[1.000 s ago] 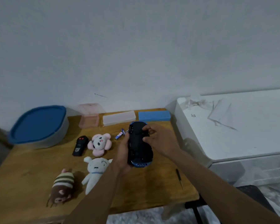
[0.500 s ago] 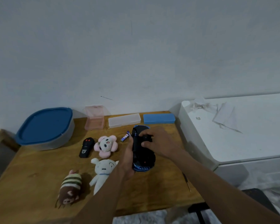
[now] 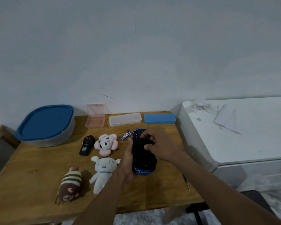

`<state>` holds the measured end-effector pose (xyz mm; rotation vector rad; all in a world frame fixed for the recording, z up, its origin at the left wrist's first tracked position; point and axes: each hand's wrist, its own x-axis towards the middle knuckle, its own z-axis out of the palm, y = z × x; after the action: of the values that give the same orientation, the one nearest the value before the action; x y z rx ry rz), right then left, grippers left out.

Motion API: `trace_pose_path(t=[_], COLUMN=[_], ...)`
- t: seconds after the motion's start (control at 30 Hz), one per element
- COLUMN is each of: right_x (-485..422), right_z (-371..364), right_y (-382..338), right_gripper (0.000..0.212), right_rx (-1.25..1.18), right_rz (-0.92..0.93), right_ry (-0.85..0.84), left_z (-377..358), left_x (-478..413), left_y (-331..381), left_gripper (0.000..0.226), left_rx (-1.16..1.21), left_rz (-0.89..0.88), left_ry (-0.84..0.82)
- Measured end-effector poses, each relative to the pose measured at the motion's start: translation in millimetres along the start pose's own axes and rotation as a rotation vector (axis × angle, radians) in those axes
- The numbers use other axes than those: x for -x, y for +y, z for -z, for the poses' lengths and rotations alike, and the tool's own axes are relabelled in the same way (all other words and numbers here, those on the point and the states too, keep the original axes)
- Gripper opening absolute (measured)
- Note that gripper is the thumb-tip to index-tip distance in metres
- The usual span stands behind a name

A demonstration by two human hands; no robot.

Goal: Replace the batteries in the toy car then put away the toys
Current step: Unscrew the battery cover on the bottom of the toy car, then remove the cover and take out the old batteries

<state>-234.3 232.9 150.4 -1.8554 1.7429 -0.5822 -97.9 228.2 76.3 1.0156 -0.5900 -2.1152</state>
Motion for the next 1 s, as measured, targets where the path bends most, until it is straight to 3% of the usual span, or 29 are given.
trace_pose_path(t=[0.37,0.67,1.0], right_x=[5,5,6], right_z=[14,36,40], right_y=[7,27,70], right_gripper=[0.037,0.040,0.036], right_rx=[-0.038,-0.255,-0.391], right_rz=[-0.003,-0.093,-0.285], right_ry=[-0.044,0.005,0.122], left_z=[-1,-10,-8], left_x=[-3,-9,-6], left_y=[-6,-4,-5], left_gripper=[0.050,0.042,0.063], left_rx=[-0.081,-0.268,-0.269], left_rz=[0.013,-0.016,-0.097], left_ry=[-0.052,0.011,0.080])
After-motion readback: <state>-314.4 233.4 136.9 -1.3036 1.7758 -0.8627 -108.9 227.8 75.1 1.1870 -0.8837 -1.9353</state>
